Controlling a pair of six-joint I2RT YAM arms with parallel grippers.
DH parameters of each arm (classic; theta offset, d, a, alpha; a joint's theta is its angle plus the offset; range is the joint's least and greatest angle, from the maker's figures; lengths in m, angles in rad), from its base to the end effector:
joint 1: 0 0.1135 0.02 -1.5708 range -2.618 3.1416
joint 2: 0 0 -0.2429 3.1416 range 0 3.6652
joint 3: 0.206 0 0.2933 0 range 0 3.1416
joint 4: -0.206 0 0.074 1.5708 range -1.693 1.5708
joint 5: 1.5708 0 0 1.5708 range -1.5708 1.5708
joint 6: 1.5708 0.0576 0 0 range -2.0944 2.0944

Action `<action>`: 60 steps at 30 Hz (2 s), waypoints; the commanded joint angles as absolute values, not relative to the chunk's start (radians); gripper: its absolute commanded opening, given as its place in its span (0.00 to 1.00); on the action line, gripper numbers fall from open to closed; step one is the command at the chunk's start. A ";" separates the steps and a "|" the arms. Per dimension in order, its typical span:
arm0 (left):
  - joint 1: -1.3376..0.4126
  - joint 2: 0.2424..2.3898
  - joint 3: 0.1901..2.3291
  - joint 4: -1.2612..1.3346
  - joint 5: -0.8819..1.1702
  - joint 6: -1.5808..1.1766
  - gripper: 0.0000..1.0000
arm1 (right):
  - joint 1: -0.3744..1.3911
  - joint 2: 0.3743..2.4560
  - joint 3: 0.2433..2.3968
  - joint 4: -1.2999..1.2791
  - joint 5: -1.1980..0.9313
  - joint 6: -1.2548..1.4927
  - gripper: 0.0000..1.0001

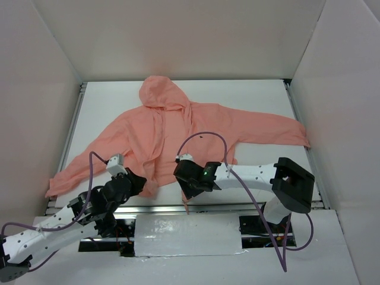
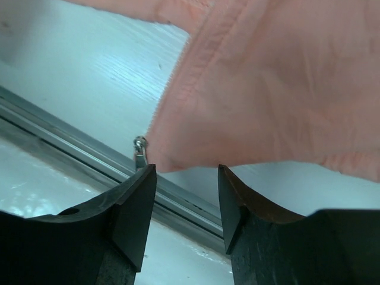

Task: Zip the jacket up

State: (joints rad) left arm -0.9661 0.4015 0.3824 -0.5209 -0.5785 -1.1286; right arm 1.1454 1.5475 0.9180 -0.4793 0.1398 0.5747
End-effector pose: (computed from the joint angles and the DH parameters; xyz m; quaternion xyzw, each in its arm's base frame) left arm 0.1336 -0.1379 0.2001 -0.2078 0.8198 -0.2851 0.4511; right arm 0.1477 0.3065 0.1185 -0.2580 0.9363 0.1287 0.2005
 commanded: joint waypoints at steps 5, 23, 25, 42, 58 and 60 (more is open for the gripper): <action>-0.962 0.341 0.380 -0.557 -0.549 -1.060 0.00 | 1.181 1.571 0.968 -0.555 0.226 0.598 0.48; -0.963 0.367 0.347 -0.491 -0.492 -1.003 0.00 | 1.207 1.692 1.025 -0.518 0.183 0.568 0.49; -0.963 0.367 0.348 -0.495 -0.495 -1.002 0.00 | 1.209 1.700 1.023 -0.514 0.173 0.569 0.49; -0.963 0.391 0.341 -0.476 -0.502 -0.999 0.00 | 1.226 1.798 1.005 -0.500 0.173 0.620 0.02; -0.962 0.488 0.331 -0.223 -0.560 -0.965 0.00 | 1.152 1.491 1.147 -0.425 0.650 0.752 0.00; -0.960 0.500 0.325 -0.128 -0.581 -0.940 0.00 | 1.144 1.548 1.259 -0.529 0.732 0.788 0.00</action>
